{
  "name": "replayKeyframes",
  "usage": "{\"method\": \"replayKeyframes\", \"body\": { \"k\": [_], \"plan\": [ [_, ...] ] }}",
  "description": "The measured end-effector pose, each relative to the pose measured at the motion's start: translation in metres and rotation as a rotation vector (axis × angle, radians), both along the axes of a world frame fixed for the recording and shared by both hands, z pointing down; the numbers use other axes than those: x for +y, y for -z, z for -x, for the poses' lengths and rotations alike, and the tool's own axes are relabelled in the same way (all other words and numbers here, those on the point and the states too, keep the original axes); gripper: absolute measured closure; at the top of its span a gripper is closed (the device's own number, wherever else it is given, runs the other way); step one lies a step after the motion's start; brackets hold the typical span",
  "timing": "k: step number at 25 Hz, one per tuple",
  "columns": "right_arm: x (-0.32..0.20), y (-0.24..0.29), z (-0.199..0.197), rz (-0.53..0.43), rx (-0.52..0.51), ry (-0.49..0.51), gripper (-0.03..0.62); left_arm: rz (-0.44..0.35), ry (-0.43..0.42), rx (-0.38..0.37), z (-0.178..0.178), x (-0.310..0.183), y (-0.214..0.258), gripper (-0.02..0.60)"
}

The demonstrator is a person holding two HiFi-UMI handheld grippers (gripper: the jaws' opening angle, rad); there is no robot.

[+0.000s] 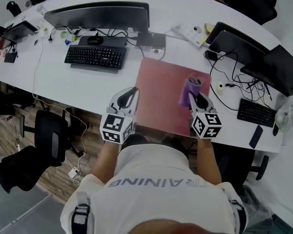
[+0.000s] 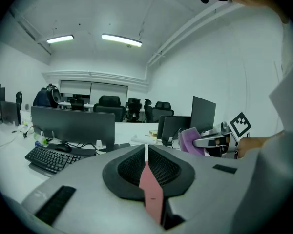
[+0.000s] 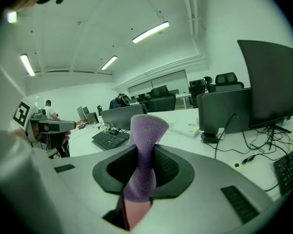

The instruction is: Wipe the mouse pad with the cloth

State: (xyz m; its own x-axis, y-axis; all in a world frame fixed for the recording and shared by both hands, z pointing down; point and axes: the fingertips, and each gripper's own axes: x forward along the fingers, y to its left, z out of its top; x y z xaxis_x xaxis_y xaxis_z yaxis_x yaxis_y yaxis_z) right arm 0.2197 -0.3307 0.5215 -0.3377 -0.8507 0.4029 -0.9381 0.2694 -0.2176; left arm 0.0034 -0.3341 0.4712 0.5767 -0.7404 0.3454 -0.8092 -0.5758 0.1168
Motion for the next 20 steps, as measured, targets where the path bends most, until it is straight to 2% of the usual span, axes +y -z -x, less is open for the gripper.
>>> {"method": "replayKeyframes", "body": {
  "k": [4,11,15,20],
  "plan": [
    [-0.037,-0.02,0.068,0.038,0.009,0.059,0.491,0.026,-0.012,-0.002,0.04,-0.019,-0.013,0.549],
    [-0.101,-0.081,0.177,0.132,0.002,0.15,0.49,0.089,0.032,-0.01,0.114,-0.039,-0.039,0.549],
    [-0.133,-0.122,0.209,0.186,0.009,0.15,0.491,0.116,0.076,-0.01,0.147,-0.046,-0.052,0.549],
    [-0.166,-0.176,0.222,0.276,0.043,0.128,0.491,0.161,0.116,-0.025,0.173,-0.048,-0.069,0.549]
  ]
}}
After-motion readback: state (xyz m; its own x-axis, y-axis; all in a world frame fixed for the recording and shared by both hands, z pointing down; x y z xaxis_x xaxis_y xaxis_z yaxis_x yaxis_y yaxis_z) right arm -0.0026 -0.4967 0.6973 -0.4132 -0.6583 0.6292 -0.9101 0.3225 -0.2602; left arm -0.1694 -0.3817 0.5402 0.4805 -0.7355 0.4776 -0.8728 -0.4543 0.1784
